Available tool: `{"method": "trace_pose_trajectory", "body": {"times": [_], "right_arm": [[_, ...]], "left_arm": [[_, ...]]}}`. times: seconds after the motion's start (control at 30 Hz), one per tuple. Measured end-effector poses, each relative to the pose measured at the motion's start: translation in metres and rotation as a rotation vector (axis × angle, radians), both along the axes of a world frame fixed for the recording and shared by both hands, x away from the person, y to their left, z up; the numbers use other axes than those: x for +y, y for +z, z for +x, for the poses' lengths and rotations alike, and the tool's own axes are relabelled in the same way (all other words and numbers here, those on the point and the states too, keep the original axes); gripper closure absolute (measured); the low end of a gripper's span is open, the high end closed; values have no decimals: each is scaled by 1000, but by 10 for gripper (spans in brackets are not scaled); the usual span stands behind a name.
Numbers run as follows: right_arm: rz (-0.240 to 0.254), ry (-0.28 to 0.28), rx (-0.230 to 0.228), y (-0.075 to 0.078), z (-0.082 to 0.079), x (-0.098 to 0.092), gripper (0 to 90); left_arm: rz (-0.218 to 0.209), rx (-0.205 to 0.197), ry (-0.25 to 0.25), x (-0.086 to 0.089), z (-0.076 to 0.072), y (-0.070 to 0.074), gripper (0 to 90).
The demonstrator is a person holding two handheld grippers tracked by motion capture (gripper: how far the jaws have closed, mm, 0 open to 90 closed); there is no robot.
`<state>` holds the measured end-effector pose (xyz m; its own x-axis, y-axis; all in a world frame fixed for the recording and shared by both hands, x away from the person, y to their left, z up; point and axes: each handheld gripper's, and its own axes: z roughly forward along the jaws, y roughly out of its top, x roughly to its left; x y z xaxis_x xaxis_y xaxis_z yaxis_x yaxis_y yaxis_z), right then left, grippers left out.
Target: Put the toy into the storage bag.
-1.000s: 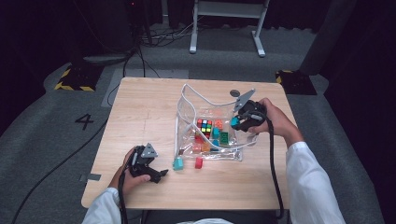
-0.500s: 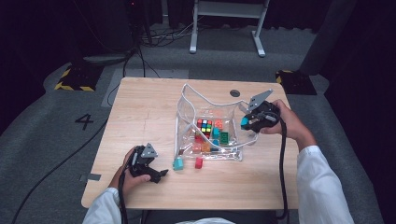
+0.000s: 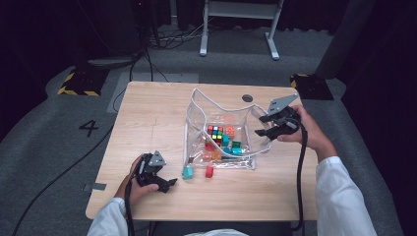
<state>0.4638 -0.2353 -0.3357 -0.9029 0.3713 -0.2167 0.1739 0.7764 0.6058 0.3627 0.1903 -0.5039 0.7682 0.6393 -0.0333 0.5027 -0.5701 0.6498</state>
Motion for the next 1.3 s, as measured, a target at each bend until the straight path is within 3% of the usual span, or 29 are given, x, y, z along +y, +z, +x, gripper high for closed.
{"method": "trace_pose_trajectory", "body": {"times": [0.23, 0.43, 0.53, 0.77, 1.0, 1.3], "right_arm": [[71, -57, -89, 17, -18, -14, 332], [154, -96, -131, 28, -30, -33, 303], [173, -137, -146, 28, -34, -42, 290], [193, -182, -155, 22, -43, -59, 282], [222, -185, -164, 14, -55, -71, 282], [240, -208, -147, -16, -71, -91, 286]], "left_arm": [[1, 0, 2, 0, 0, 0, 1], [1, 0, 2, 0, 0, 0, 1], [1, 0, 2, 0, 0, 0, 1], [1, 0, 2, 0, 0, 0, 1], [0, -1, 3, 0, 0, 0, 1], [0, 0, 3, 0, 0, 0, 1]]}}
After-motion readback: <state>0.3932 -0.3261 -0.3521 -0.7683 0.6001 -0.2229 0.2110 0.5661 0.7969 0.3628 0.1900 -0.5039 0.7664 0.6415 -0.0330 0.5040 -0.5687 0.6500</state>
